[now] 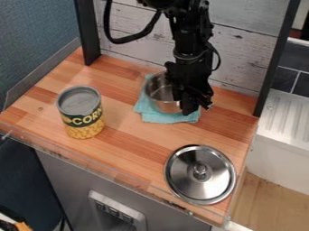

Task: Pick the silver pot away from the purple paper

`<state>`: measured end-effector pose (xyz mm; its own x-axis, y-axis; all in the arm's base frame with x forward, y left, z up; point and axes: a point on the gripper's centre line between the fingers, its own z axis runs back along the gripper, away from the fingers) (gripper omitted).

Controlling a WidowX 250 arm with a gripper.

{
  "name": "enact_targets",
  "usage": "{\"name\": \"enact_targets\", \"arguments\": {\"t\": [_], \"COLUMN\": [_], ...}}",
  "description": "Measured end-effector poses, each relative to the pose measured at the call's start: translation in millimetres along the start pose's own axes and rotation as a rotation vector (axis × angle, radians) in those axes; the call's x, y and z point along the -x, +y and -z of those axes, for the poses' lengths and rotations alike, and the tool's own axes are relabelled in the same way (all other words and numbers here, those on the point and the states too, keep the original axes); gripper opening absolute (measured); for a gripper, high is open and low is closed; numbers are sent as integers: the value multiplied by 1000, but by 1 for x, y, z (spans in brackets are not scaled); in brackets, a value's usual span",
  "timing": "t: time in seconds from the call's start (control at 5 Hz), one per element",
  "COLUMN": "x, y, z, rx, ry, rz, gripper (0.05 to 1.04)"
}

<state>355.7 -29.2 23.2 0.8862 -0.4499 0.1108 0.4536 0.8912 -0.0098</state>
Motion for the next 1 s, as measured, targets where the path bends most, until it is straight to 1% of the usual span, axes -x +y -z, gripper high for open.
{"name": "enact_targets", "arguments": {"t": [0.2, 0.4, 0.6, 0.8, 1.0], "x": [0, 4, 8, 16, 40], "y": [0, 8, 40, 80, 114], "z": [-13, -25, -37, -50, -37], "rx": [-13, -37, -78, -126, -139], "ry": [-16, -19, -39, -63, -15], "rz": [8, -28, -129, -256, -387], "gripper": [82, 79, 79, 79, 79]}}
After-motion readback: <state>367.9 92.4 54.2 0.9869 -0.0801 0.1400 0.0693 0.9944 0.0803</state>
